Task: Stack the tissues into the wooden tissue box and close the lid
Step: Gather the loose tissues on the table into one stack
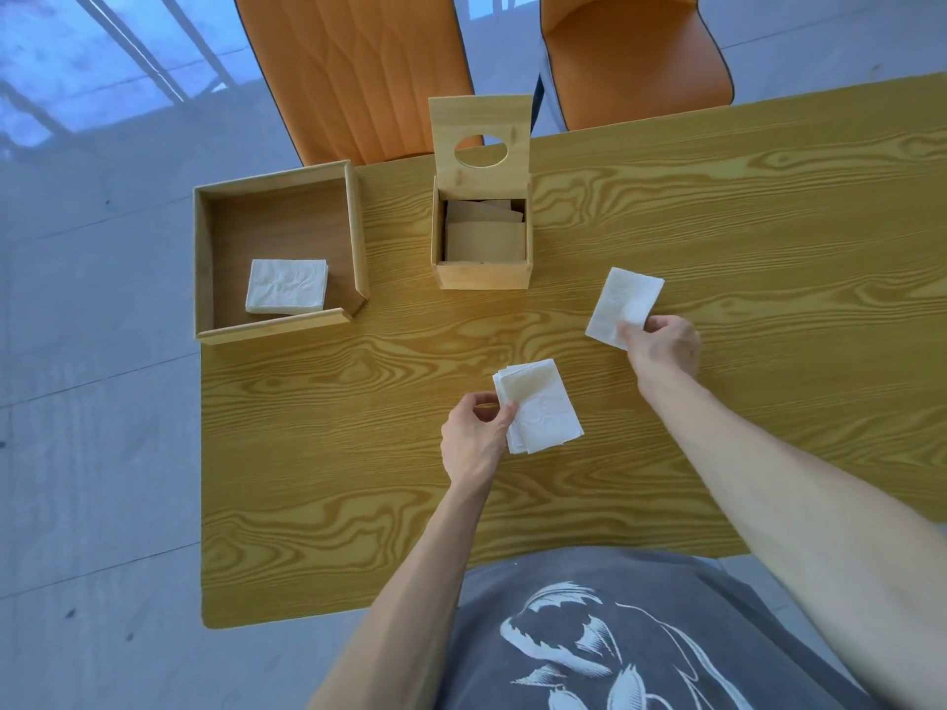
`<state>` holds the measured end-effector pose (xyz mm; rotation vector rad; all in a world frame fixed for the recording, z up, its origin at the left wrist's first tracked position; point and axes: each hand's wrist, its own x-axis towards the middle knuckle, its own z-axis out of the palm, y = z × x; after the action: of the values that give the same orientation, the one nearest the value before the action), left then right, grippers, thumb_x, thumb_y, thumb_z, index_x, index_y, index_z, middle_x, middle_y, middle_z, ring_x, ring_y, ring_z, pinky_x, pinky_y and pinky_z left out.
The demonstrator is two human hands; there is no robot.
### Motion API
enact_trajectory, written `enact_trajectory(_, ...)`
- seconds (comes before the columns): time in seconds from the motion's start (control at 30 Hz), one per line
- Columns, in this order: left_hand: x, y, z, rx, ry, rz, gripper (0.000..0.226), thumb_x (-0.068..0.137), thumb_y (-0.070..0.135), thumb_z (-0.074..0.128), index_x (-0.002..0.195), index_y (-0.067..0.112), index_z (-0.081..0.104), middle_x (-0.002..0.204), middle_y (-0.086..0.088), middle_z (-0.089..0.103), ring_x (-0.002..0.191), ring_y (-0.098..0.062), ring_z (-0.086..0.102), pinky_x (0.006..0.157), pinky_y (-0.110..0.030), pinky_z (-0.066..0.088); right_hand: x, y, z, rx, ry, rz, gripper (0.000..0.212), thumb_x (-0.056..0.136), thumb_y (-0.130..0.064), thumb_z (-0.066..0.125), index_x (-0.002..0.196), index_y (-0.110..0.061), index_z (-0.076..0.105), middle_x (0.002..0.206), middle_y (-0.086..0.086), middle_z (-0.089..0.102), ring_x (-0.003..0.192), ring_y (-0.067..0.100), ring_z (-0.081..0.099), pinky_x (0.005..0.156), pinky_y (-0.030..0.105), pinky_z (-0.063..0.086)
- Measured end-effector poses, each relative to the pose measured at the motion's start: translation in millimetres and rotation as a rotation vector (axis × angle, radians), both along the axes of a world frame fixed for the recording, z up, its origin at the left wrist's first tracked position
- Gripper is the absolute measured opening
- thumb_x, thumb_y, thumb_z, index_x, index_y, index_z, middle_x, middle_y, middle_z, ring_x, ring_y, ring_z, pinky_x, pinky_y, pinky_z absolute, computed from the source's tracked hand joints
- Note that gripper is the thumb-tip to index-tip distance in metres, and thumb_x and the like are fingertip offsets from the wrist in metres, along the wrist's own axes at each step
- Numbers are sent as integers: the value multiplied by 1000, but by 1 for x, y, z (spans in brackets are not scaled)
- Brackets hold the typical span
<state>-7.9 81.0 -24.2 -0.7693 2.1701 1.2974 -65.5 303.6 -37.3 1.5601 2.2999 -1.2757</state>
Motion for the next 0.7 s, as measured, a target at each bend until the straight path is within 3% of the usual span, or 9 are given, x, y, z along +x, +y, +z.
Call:
enact_trajectory(0.17,0,-1,0,6,1,-12,31,82,46,73,106,27,70,91,10,75,80,-12,73,80,-42,60,19,-5,6,34,97,51,16,83,-29,71,96,-23,66,92,-5,71,70,2,61,53,24,45)
enact_trajectory(0.27,0,-2,0,6,1,-19,31,82,46,73,107,27,70,92,10,75,81,-13,73,80,-41,60,34,-5,15,-113,205,13,16,84,-21,74,98,-21,67,91,-5,72,78,9,69,63,28,58)
enact_trajectory(0.37,-1,-3,-1,8,5,-27,31,83,46,73,107,26,70,93,9,75,82,-14,74,80,-41,60,51,-5,25,-350,274,16,17,82,-18,78,96,-22,67,90,-5,75,67,5,71,52,19,54)
enact_trajectory(0.47,0,-4,-1,13,10,-26,30,82,45,73,105,26,70,94,8,75,82,-16,74,81,-41,60,65,-11,30,-517,263,149,26,79,-22,82,100,-19,69,87,-3,79,69,4,72,52,18,53)
enact_trajectory(0.7,0,-4,0,24,10,-29,28,83,45,73,104,27,69,95,7,76,82,-15,74,80,-40,60,82,-36,23,-632,204,246,33,77,-24,83,105,-14,69,91,2,79,73,10,73,53,21,53)
